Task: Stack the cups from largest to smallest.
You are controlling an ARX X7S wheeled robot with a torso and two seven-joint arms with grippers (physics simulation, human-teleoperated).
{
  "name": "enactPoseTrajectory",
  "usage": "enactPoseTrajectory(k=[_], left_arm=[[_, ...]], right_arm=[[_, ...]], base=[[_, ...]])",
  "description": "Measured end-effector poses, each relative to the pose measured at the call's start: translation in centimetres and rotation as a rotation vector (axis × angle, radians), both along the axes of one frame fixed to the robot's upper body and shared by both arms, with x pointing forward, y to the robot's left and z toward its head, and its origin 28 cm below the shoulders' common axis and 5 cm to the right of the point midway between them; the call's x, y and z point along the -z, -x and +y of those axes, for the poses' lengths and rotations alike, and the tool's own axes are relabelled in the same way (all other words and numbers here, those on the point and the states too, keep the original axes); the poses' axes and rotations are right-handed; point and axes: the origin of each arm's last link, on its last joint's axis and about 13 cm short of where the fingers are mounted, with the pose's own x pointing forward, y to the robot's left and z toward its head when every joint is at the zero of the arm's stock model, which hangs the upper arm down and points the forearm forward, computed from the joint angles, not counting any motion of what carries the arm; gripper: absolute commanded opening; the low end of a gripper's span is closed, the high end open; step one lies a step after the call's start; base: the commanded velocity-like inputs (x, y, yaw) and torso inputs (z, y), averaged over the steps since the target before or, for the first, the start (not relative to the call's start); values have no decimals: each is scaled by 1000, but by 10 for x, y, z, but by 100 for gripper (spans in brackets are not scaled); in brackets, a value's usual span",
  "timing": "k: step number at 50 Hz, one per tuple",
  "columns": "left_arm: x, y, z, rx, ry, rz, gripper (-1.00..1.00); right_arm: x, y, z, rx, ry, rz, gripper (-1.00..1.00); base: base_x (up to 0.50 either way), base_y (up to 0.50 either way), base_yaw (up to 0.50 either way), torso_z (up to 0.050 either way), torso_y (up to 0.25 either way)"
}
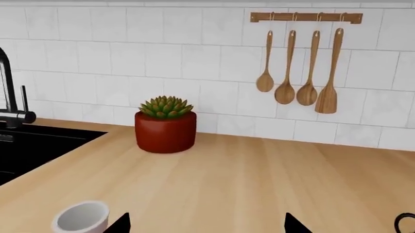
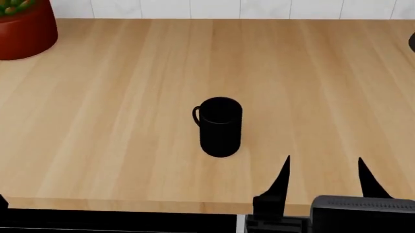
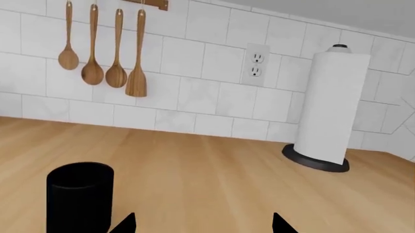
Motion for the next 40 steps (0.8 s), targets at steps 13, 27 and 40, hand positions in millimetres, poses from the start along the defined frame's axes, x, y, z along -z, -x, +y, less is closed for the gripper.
enactPoseTrajectory(k=[13, 27, 40], left_arm=[[-2, 1, 3, -13, -2, -5, 100], [-3, 2, 4, -15, -2, -6, 100], [-4, 3, 2, -15, -5, -5, 100]], right_arm=[[-1, 0, 0, 9, -23, -1, 100], [-1, 0, -1, 15, -30, -2, 100], [-1, 0, 0, 15, -30, -7, 100]], base=[[42, -14, 0, 0, 0], [473, -93, 0, 0, 0], [258, 0, 0, 0, 0]])
